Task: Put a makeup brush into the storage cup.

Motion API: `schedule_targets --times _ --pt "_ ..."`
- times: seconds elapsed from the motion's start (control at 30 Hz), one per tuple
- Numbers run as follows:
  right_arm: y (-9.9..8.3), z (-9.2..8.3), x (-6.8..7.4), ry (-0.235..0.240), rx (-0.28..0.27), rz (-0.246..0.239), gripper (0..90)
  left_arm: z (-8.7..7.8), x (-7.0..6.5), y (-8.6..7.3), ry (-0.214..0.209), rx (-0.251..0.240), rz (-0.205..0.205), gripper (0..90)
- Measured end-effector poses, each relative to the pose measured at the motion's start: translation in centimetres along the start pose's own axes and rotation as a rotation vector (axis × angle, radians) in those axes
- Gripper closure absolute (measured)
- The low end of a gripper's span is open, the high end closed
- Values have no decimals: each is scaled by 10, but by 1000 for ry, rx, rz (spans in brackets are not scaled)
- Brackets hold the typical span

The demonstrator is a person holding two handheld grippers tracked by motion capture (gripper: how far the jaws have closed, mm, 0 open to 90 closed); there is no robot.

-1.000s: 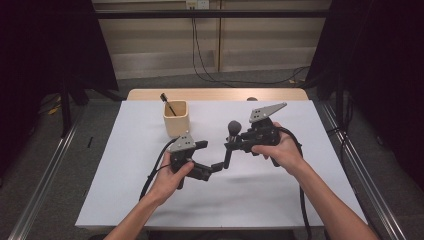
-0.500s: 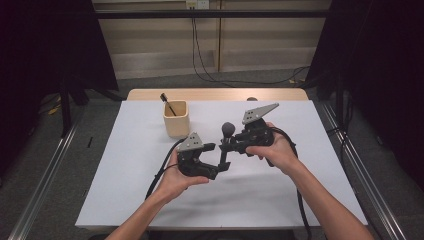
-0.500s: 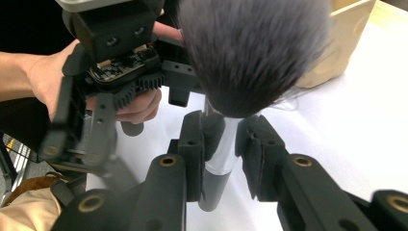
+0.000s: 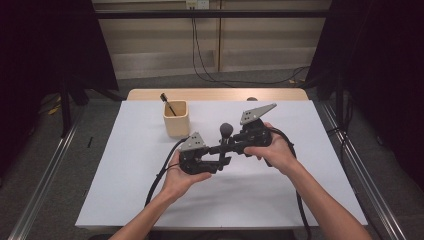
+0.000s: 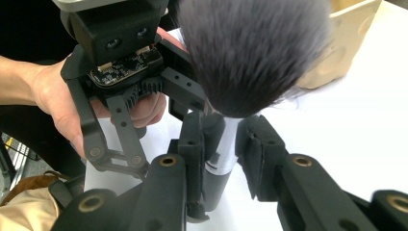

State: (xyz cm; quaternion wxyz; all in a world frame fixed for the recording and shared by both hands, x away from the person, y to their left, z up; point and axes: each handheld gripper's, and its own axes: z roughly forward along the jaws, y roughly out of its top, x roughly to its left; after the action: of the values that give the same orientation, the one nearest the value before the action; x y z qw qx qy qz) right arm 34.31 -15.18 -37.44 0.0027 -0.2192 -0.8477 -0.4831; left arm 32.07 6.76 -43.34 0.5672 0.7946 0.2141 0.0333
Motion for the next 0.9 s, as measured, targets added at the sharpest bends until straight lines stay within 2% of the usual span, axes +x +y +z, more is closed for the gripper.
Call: schedule_targets --times 0.07,0.13,0.2,0.27,0.4,0.53,0.6,0.73,0.9 --pt "0 0 0 1 -1 1 713 0 0 0 -5 -5 7 572" --pt "0 0 0 -2 2 1 713 1 0 0 -13 -15 -7 619" --pt "0 0 -1 -2 1 1 713 1 1 -1 -21 -9 -20 628" --pt "-1 -1 0 -3 0 2 713 2 1 -1 -15 -1 -14 636" --pt "-2 -1 -1 -4 0 4 713 2 1 -1 -26 -11 -12 671" --pt "-3 0 0 -3 0 5 713 1 2 -1 -30 -14 -15 732" --pt "-2 0 0 0 -1 5 712 1 3 -1 -43 -13 -24 740" --pt "-3 0 -1 7 -4 10 712 0 3 -1 -41 -12 -21 743" --pt "-3 0 -1 20 -3 14 711 -1 3 0 -45 0 -2 746"
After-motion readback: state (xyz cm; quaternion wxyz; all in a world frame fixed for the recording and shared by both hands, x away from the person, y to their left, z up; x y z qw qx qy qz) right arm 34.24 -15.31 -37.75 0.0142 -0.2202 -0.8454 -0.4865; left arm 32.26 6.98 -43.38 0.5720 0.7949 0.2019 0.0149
